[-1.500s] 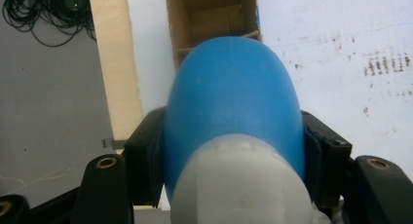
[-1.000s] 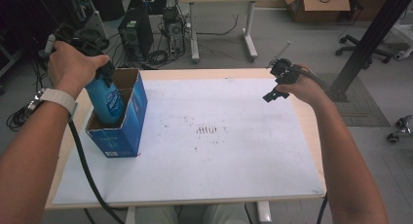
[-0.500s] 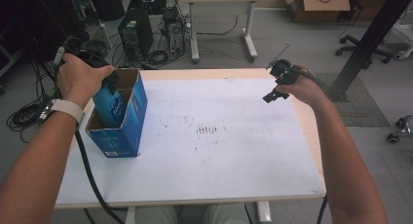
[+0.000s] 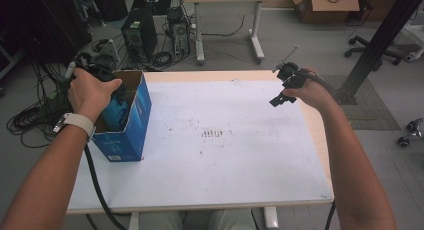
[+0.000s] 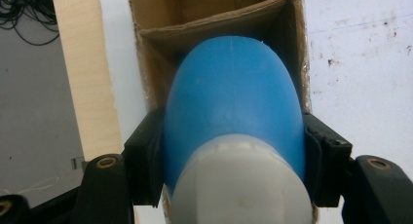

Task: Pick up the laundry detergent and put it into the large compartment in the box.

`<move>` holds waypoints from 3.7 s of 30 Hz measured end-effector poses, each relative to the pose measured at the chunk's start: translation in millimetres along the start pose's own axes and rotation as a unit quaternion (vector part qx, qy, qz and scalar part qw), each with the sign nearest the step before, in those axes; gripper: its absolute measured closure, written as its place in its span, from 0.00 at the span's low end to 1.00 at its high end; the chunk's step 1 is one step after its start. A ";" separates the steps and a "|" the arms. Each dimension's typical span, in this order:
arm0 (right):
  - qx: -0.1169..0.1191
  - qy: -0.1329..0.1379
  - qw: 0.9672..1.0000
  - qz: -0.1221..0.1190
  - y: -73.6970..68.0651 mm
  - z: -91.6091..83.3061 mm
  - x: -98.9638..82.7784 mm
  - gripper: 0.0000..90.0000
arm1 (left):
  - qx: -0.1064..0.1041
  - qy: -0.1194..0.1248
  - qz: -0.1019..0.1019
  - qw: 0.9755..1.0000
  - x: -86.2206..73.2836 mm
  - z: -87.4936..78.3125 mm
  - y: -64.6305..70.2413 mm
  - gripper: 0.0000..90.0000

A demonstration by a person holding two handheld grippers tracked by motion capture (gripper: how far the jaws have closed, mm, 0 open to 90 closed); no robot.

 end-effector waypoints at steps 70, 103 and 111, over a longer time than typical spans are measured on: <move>0.006 -0.009 1.000 -0.003 -4.0 6.3 -2.9 0.08 | -0.004 0.010 -0.019 1.000 -8.7 42.3 -9.9 0.33; -0.001 0.003 1.000 -0.003 -6.8 -7.4 -4.1 0.08 | -0.008 0.069 0.032 0.997 -10.2 -76.9 30.4 0.18; -0.003 0.002 1.000 -0.001 -6.8 -11.7 -5.4 0.08 | -0.030 0.075 0.071 0.994 -19.7 -88.3 53.5 0.17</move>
Point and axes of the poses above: each handheld gripper's, and its own axes: z roughly forward along the jaws, x roughly out of its top, y roughly to its right, the point moved 5 cm from there along z, roughly forward along the jaws, and after that the axes turned 8 degrees about -x, right-handed, at the moved point
